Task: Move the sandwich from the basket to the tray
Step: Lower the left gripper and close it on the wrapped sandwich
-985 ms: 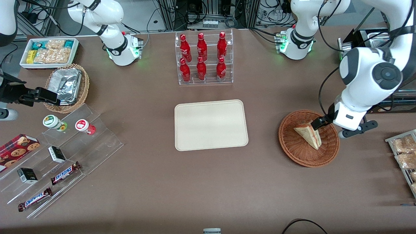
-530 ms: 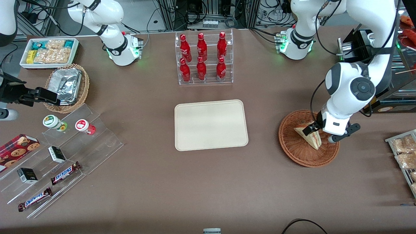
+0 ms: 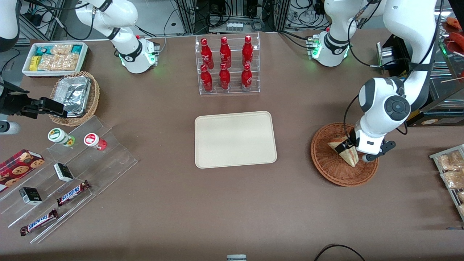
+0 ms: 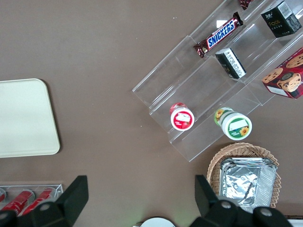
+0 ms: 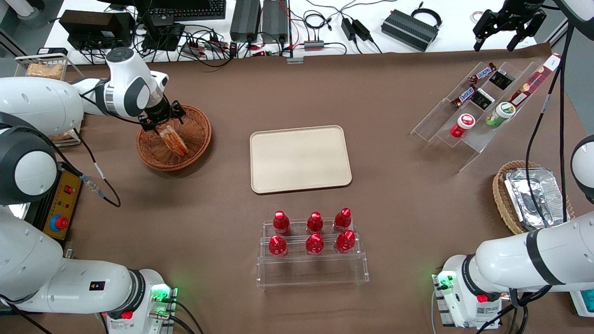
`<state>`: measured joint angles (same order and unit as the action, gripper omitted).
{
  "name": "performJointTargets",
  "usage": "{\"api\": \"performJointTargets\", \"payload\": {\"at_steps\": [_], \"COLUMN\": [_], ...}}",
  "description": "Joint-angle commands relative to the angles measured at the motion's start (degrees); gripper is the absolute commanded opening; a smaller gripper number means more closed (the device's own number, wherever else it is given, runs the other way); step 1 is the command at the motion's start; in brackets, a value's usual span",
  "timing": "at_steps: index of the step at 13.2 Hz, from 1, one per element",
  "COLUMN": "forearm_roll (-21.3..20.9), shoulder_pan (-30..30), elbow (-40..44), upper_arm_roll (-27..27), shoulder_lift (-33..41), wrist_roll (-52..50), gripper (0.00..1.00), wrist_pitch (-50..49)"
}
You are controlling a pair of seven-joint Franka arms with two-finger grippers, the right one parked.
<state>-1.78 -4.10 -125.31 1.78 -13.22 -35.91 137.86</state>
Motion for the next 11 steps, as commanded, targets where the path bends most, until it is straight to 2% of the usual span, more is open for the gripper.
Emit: {"api": "performJointTargets", "payload": {"at_steps": [1, 6, 7, 8, 10, 11], "forearm_roll": [-1.1, -1.1, -1.0, -1.0, -1.0, -1.1], "shoulder_pan": [0.0, 0.0, 0.0, 0.0, 0.0, 0.0], "elbow": [-1.4, -2.2, -2.0, -2.1, -2.0, -1.8], "upper_arm_roll": [0.0, -0.1, -0.1, -0.3, -0.7, -0.7], "shoulder_lift": [-0.1, -0.7, -1.1, -1.4, -2.2, -2.3], "wrist_roll": [-1.6, -2.0, -2.0, -2.1, -3.3, -3.3], "gripper": [1.0, 1.0, 0.97, 0.85, 0.16, 0.0], "wrist_pitch": [1.4, 1.5, 1.6, 2.1, 2.3, 2.3]}}
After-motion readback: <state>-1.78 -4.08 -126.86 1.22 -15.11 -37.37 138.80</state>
